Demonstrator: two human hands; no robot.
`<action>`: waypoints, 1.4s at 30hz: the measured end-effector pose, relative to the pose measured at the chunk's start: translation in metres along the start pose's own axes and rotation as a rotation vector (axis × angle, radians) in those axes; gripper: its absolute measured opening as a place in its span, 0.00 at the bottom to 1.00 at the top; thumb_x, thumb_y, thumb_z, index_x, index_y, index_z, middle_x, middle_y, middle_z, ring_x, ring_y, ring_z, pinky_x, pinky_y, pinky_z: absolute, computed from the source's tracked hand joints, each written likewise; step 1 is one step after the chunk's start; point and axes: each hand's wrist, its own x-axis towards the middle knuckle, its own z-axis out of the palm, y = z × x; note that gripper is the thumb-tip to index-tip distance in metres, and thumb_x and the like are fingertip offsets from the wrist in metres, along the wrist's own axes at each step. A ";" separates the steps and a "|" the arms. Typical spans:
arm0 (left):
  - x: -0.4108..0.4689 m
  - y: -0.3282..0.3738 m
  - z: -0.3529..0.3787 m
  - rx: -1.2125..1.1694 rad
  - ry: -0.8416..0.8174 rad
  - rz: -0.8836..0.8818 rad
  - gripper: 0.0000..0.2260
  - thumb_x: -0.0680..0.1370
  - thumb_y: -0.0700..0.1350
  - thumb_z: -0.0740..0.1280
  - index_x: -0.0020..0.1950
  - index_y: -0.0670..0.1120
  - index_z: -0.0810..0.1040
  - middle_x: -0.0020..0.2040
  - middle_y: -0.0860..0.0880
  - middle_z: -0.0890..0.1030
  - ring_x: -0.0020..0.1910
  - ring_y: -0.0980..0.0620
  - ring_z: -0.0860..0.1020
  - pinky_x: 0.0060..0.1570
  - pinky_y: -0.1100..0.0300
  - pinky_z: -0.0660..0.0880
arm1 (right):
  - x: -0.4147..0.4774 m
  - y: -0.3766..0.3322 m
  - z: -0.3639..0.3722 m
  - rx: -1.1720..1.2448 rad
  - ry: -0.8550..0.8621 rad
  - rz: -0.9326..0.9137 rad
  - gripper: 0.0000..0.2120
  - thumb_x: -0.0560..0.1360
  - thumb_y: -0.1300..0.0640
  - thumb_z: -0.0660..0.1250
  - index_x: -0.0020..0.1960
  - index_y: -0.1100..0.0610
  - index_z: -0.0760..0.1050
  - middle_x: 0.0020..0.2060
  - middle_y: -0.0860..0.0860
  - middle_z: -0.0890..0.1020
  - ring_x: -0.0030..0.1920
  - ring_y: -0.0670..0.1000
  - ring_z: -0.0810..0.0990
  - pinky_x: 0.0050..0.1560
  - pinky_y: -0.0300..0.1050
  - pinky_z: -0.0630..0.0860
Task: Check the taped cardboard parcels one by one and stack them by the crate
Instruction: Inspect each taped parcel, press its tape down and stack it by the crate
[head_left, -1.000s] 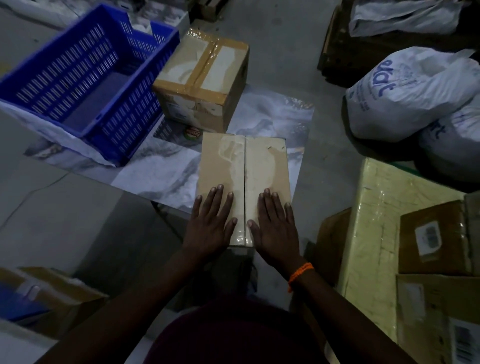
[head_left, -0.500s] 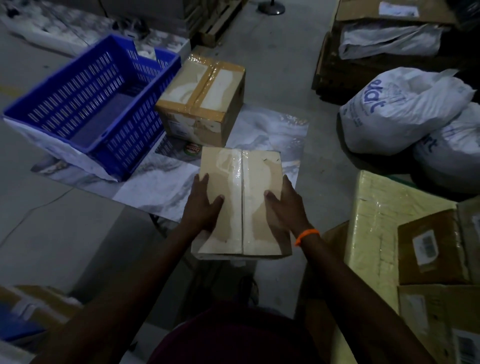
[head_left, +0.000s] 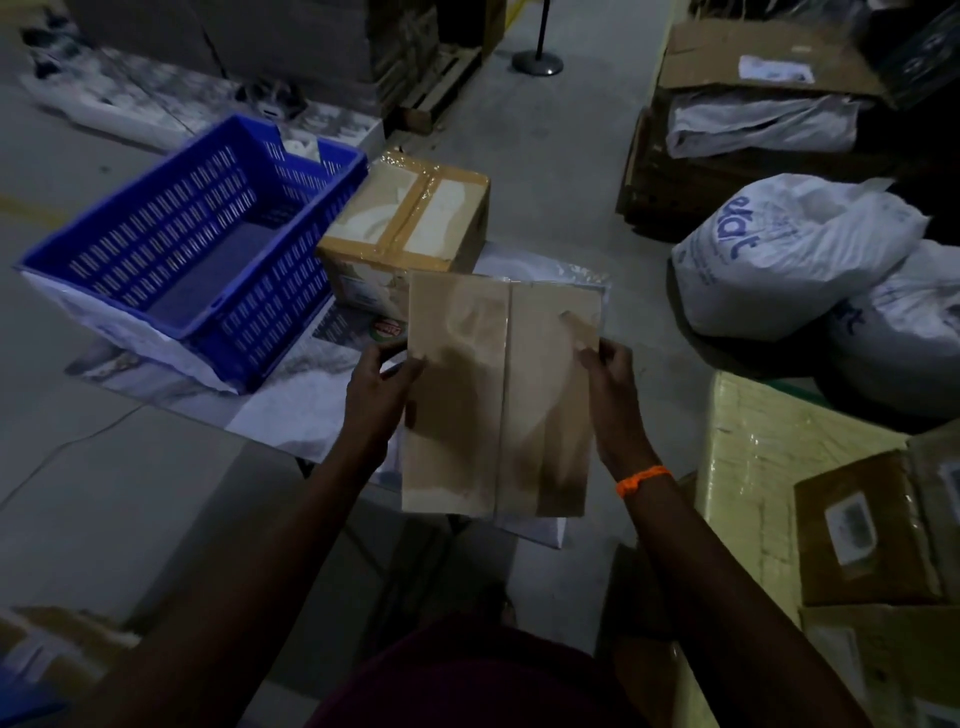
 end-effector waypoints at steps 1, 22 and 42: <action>-0.002 0.005 0.001 -0.055 0.015 -0.005 0.17 0.78 0.56 0.71 0.64 0.50 0.78 0.61 0.52 0.82 0.60 0.54 0.81 0.54 0.53 0.81 | -0.002 -0.004 0.000 0.043 0.038 -0.021 0.10 0.81 0.46 0.67 0.60 0.48 0.74 0.56 0.50 0.81 0.53 0.48 0.79 0.51 0.45 0.73; -0.033 0.046 0.008 0.980 -0.054 0.773 0.29 0.83 0.60 0.55 0.80 0.47 0.62 0.82 0.44 0.58 0.81 0.46 0.54 0.77 0.44 0.55 | -0.045 -0.026 0.016 -0.809 -0.093 -0.752 0.31 0.84 0.43 0.56 0.80 0.60 0.64 0.80 0.58 0.64 0.82 0.56 0.58 0.80 0.50 0.55; -0.017 0.043 0.023 1.348 -0.230 0.712 0.31 0.85 0.58 0.45 0.77 0.40 0.68 0.78 0.41 0.67 0.78 0.44 0.64 0.76 0.44 0.57 | -0.034 -0.032 0.035 -1.076 -0.271 -0.746 0.31 0.85 0.42 0.48 0.80 0.60 0.65 0.79 0.57 0.67 0.80 0.54 0.63 0.79 0.55 0.57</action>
